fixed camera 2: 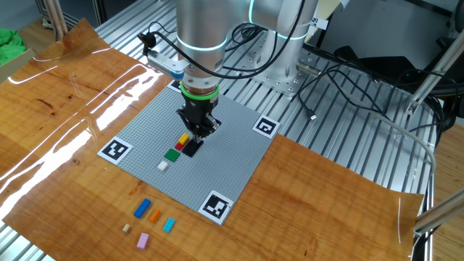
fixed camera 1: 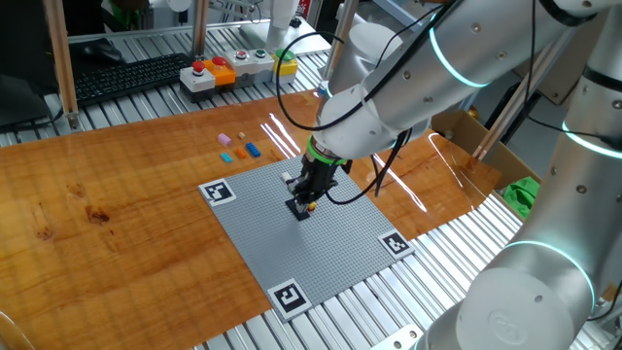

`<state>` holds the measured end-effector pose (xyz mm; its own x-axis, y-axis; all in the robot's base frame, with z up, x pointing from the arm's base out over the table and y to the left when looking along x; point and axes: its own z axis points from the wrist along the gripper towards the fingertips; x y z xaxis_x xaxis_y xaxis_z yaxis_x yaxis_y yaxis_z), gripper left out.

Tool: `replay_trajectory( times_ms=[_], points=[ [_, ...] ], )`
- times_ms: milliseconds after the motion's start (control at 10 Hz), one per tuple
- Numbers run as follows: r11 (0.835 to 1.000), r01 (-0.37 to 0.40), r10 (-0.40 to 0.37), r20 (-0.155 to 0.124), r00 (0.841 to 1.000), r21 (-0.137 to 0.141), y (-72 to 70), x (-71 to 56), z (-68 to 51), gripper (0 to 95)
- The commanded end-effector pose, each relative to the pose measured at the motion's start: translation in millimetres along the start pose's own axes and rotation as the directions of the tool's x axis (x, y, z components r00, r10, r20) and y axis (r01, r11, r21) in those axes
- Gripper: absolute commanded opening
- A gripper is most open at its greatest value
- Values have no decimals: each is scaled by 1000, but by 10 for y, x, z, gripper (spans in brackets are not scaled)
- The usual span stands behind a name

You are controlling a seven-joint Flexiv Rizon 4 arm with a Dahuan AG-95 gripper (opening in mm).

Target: Stack small Lego blocks randomly, one at a time

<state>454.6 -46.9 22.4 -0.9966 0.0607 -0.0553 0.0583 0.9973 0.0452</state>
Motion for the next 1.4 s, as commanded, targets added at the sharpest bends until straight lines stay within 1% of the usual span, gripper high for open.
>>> replay_trajectory(
  times_ms=[100, 200, 400, 500, 600, 900, 1300, 1400],
  points=[
    [1000, 9, -9, -3, 1000, 2, -29, -11, 28, 0],
    [1000, 12, -12, -2, 1000, 1, -53, -15, 70, 0],
    [1000, 3, -3, 1, 1000, -17, -110, 0, 225, 0],
    [1000, -5, 5, 7, 1000, -22, -112, 5, 238, 0],
    [1000, -15, 15, 3, 1000, -27, -94, -3, 203, 0],
    [999, -19, 19, 1, 1000, -26, -90, -5, 195, 0],
    [999, -21, 21, 8, 1000, -29, -92, -5, 201, 0],
    [999, -26, 27, 5, 1000, -31, -91, -4, 201, 0]
  ],
)
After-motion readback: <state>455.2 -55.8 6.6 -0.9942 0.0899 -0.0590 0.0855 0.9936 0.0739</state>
